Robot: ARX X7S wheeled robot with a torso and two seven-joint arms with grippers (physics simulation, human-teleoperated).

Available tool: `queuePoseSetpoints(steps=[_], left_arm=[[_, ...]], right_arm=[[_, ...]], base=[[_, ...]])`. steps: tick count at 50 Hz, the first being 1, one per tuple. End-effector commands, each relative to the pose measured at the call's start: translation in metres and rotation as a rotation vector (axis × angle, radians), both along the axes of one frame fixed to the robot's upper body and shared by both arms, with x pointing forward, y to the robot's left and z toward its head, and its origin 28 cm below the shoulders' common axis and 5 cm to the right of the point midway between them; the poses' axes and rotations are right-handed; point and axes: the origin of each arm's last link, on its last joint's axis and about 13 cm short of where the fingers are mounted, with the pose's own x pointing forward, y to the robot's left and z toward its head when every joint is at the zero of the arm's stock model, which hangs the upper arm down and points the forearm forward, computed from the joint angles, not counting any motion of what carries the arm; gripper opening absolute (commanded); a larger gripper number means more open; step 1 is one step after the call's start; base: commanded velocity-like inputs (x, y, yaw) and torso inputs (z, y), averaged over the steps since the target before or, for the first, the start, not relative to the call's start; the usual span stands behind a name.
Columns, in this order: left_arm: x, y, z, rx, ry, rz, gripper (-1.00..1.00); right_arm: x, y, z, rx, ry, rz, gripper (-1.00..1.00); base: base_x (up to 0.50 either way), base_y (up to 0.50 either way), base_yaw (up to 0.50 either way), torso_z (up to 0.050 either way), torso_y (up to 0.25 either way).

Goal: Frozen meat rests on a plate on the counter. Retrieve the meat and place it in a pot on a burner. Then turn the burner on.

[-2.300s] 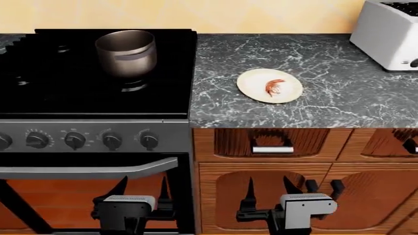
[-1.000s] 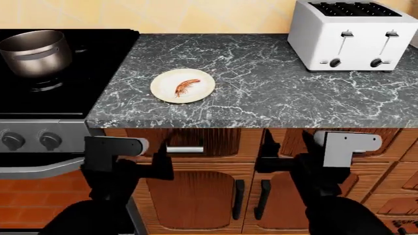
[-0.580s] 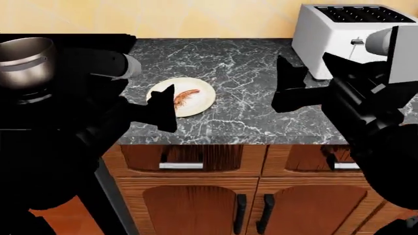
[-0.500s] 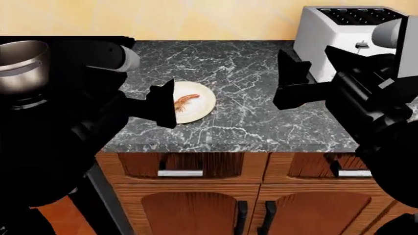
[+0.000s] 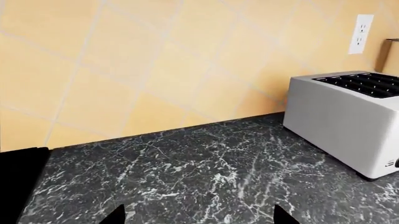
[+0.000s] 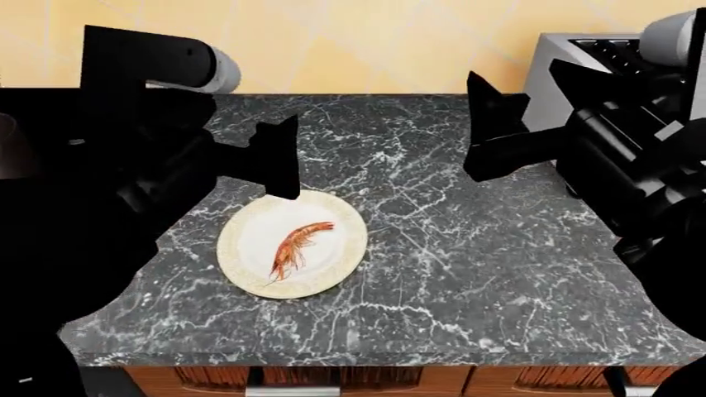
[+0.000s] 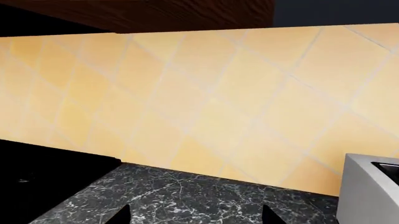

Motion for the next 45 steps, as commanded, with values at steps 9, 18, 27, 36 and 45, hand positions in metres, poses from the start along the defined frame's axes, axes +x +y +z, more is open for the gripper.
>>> queuePoseSetpoints(steps=[9,18,27,36,45], left_arm=[[0.017,-0.005,0.009,0.007,0.096,0.024,1.00],[0.043,-0.005,0.004,0.026,0.392,0.042,1.00],[0.060,-0.008,-0.009,0.055,0.525,0.037,1.00],[0.069,-0.008,-0.018,0.073,0.573,0.033,1.00],[0.074,-0.011,-0.027,0.091,0.591,0.034,1.00]], right_arm=[[0.006,-0.002,-0.007,-0.010,0.034,0.031,1.00],[0.015,-0.004,-0.013,0.011,0.051,0.047,1.00],[0.025,-0.006,-0.018,0.029,0.068,0.054,1.00],[0.026,-0.006,-0.015,0.025,0.065,0.050,1.00],[0.025,-0.008,-0.015,0.026,0.060,0.040,1.00]], base=[[0.00,0.00,0.00,0.000,0.000],[0.00,0.00,0.00,0.000,0.000],[0.00,0.00,0.00,0.000,0.000],[0.00,0.00,0.00,0.000,0.000],[0.00,0.00,0.00,0.000,0.000]])
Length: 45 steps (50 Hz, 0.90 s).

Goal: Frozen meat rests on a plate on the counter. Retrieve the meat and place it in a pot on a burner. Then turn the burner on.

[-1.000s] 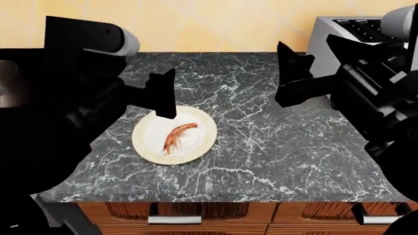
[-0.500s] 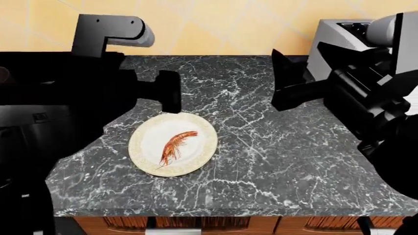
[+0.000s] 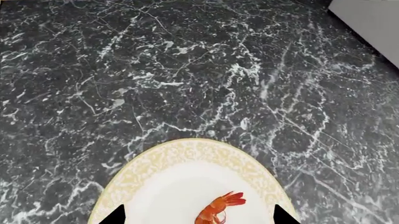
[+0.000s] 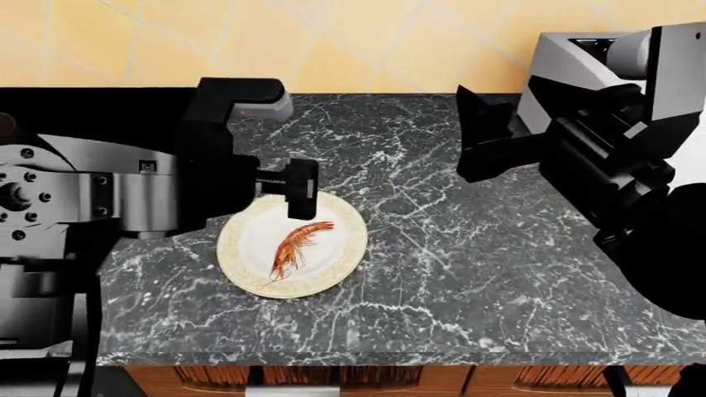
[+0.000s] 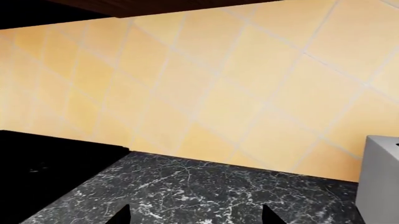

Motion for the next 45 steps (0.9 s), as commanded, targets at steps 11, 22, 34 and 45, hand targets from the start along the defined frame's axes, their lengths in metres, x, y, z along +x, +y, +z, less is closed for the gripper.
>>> queuePoseSetpoints(steps=[11,22,34,45], left_arm=[[0.010,-0.005,-0.022,0.060,0.091,-0.021,1.00],[0.010,-0.005,-0.030,0.078,0.138,-0.034,1.00],[0.012,-0.006,-0.035,0.088,0.156,-0.039,1.00],[0.011,-0.008,-0.037,0.115,0.149,-0.052,1.00]], right_arm=[[0.003,-0.004,-0.005,0.010,0.006,-0.010,1.00],[0.006,-0.004,-0.006,0.008,0.015,-0.010,1.00],[0.009,-0.004,-0.008,0.007,0.022,-0.010,1.00],[0.009,-0.004,-0.010,0.011,0.023,-0.009,1.00]], base=[[0.00,0.00,0.00,0.000,0.000],[0.00,0.00,0.00,0.000,0.000],[0.00,0.00,0.00,0.000,0.000],[0.00,0.00,0.00,0.000,0.000]])
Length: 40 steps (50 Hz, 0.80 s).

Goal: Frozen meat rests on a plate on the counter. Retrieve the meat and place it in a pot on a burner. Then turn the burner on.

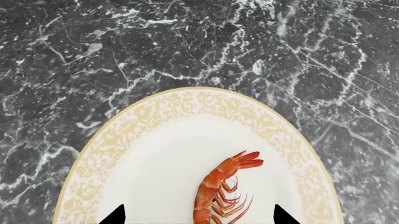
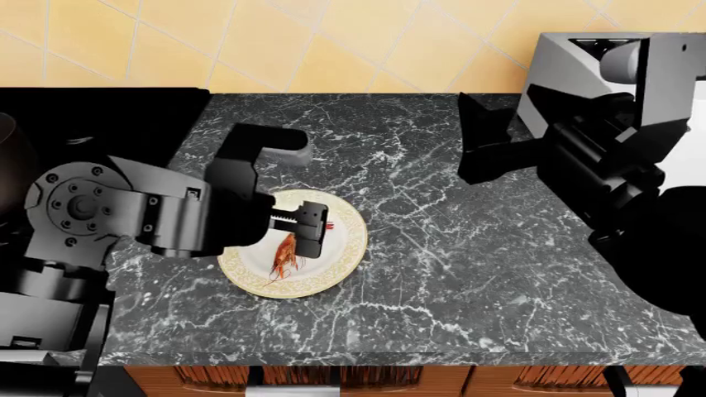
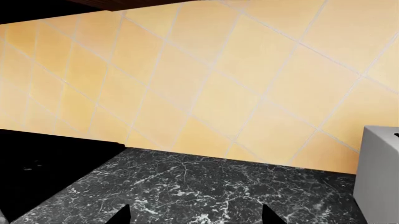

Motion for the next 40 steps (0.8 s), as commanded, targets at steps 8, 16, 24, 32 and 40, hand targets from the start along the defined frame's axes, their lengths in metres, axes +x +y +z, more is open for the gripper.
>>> queuePoseSetpoints(steps=[8,16,24,32,40], left_arm=[[0.0008,-0.0030,-0.0045,0.027,0.009,-0.014,1.00],[0.0018,-0.0040,-0.0056,0.028,0.010,-0.019,1.00],[0.0022,-0.0047,-0.0070,0.032,0.014,-0.020,1.00],[0.0022,-0.0059,-0.0079,0.036,0.016,-0.023,1.00],[0.0005,-0.0091,-0.0074,0.042,0.019,-0.033,1.00]], right_arm=[[0.0025,-0.0008,-0.0039,0.005,0.007,0.001,1.00],[0.0007,-0.0004,-0.0036,0.006,0.009,0.001,1.00],[-0.0017,-0.0003,-0.0031,0.008,0.011,0.000,1.00],[-0.0036,-0.0009,-0.0028,0.010,0.010,-0.001,1.00],[-0.0064,-0.0029,-0.0026,0.012,0.007,-0.004,1.00]], base=[[0.00,0.00,0.00,0.000,0.000],[0.00,0.00,0.00,0.000,0.000],[0.00,0.00,0.00,0.000,0.000],[0.00,0.00,0.00,0.000,0.000],[0.00,0.00,0.00,0.000,0.000]])
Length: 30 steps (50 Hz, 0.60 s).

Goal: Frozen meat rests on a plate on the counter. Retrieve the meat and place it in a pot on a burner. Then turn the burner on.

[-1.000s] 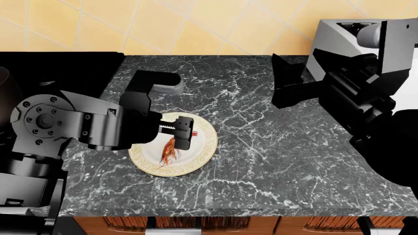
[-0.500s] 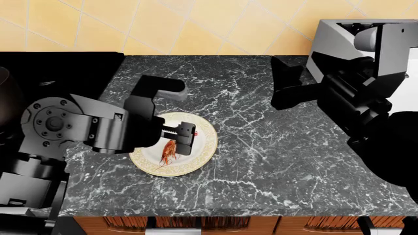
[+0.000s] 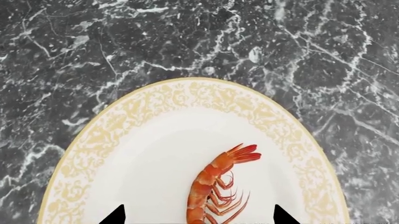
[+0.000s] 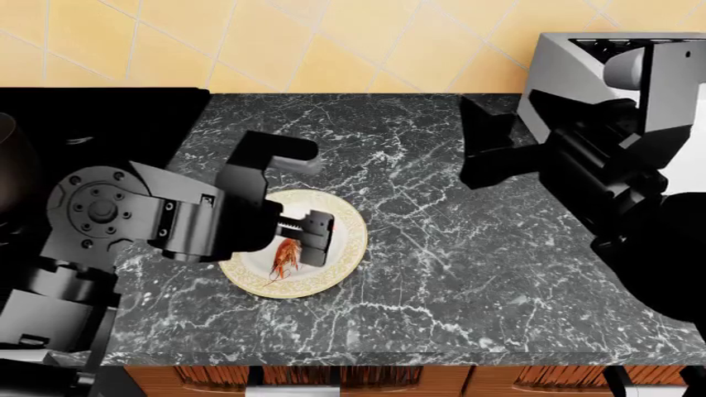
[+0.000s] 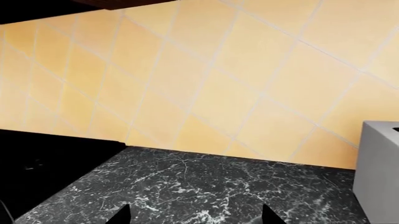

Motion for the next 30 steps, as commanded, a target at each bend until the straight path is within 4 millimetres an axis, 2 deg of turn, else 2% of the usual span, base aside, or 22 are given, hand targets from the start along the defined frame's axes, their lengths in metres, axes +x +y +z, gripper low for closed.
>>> queuePoseSetpoints(steps=[1,30], left_arm=[[-0.001,-0.003,-0.001,0.007,0.004,-0.011,1.00],[0.003,-0.005,-0.009,0.017,0.025,-0.018,1.00]], right_arm=[[-0.004,-0.002,0.000,0.004,-0.002,-0.003,1.00],[-0.005,-0.004,-0.010,0.009,0.013,-0.012,1.00]], base=[[0.00,0.00,0.00,0.000,0.000],[0.00,0.00,0.00,0.000,0.000]])
